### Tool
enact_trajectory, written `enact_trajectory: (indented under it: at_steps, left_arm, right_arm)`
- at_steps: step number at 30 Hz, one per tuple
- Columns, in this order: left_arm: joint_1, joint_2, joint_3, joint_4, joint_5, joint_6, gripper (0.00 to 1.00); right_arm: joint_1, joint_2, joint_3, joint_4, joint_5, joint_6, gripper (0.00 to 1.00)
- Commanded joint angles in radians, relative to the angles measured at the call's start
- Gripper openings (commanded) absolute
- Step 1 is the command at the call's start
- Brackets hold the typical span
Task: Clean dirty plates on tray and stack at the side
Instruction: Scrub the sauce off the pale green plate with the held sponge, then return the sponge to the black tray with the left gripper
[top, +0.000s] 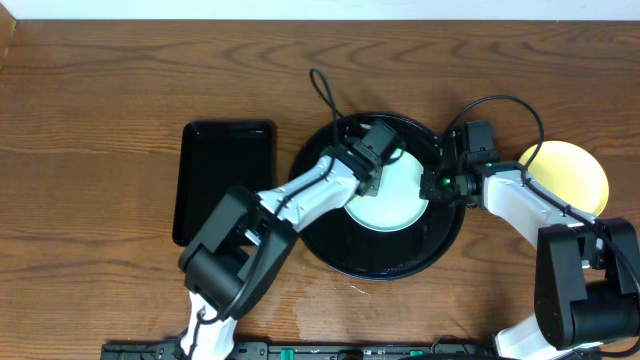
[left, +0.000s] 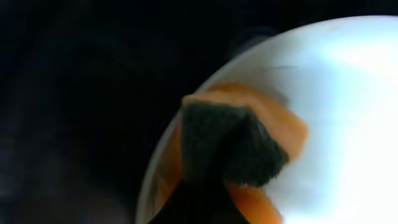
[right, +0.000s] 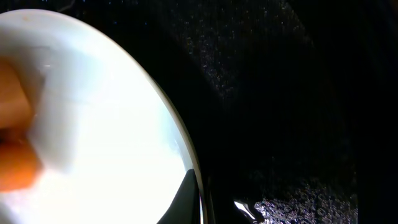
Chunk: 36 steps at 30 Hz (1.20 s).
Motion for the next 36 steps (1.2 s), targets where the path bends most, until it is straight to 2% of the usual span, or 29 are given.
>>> enact_trajectory:
  at_steps: [1, 4, 8, 17, 23, 27, 30, 32, 36]
  left_arm:
    - [-0.016, 0.042, 0.0, -0.034, -0.386, 0.069, 0.07]
    - [-0.043, 0.042, 0.031, -0.073, -0.504, 0.074, 0.07]
    - [-0.058, 0.042, 0.092, -0.127, -0.558, 0.073, 0.08]
    - [-0.036, 0.002, 0.24, -0.307, -0.546, 0.044, 0.07]
    - [0.066, -0.153, 0.246, -0.479, -0.301, -0.051, 0.08]
    - [0.213, -0.268, 0.242, -0.606, -0.169, -0.067, 0.08]
    - [0.344, -0.317, 0.223, -0.674, -0.127, -0.064, 0.07]
    - [0.423, -0.322, 0.203, -0.688, -0.079, -0.028, 0.07]
    - [0.566, -0.318, 0.1, -0.623, 0.172, 0.112, 0.08]
  right_arm:
    - [0.019, 0.046, -0.035, -0.042, 0.086, 0.01, 0.01]
    - [0.019, 0.046, -0.035, -0.042, 0.086, 0.01, 0.01]
    - [0.019, 0.046, -0.035, -0.045, 0.086, 0.01, 0.01]
    - [0.019, 0.046, -0.035, -0.049, 0.086, 0.01, 0.01]
    - [0.019, 0.046, -0.035, -0.047, 0.085, 0.009, 0.01]
    - [0.019, 0.046, -0.035, -0.045, 0.085, -0.01, 0.01]
    - [0.019, 0.046, -0.035, -0.046, 0.078, -0.047, 0.01]
    - [0.019, 0.046, -0.035, -0.045, 0.077, -0.068, 0.01]
    - [0.019, 0.046, -0.035, -0.034, 0.077, -0.074, 0.01]
